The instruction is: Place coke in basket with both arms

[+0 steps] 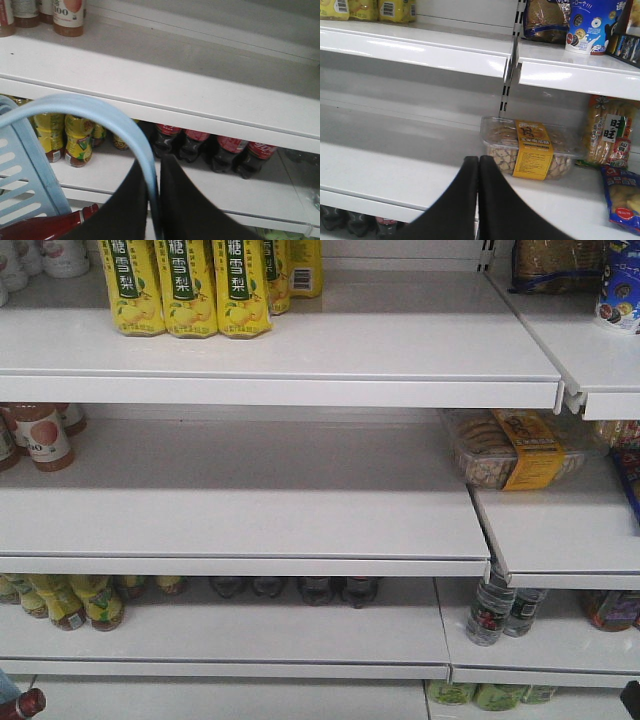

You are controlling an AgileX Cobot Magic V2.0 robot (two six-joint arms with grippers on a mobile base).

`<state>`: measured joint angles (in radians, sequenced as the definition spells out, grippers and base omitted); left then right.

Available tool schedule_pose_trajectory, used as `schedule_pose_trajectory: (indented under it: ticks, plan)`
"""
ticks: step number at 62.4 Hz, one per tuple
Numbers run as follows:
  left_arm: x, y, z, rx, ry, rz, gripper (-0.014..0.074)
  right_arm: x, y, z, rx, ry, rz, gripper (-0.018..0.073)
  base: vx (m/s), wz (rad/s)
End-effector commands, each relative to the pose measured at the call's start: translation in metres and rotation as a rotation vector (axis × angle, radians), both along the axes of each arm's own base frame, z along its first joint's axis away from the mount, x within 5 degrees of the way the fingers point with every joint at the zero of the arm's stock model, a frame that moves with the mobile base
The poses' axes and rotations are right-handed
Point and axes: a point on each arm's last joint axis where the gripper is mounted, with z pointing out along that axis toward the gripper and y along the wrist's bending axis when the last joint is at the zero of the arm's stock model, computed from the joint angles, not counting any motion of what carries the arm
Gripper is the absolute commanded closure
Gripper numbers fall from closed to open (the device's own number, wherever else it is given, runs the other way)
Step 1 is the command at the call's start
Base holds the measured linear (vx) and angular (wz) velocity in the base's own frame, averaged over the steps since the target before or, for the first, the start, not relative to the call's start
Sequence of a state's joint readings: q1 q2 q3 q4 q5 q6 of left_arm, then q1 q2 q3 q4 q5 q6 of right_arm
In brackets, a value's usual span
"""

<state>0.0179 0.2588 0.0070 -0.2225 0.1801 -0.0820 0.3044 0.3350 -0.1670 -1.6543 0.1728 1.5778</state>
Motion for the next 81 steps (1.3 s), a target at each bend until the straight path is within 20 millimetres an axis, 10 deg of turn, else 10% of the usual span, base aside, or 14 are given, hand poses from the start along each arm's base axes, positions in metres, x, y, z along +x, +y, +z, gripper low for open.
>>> schedule_pose_trajectory:
  ticks: [1, 81]
  plan:
    - [0.0, 0.005, 0.017, 0.081, -0.19, 0.041, 0.0601, 0.002, -0.001, 0.009, -0.025, -0.024, -0.011, 0.0569, 0.0, 0.0]
    - [-0.017, 0.005, 0.003, 0.211, -0.226, 0.033, 0.0601, 0.002, -0.001, 0.009, -0.028, -0.025, -0.018, 0.0569, 0.0, 0.0]
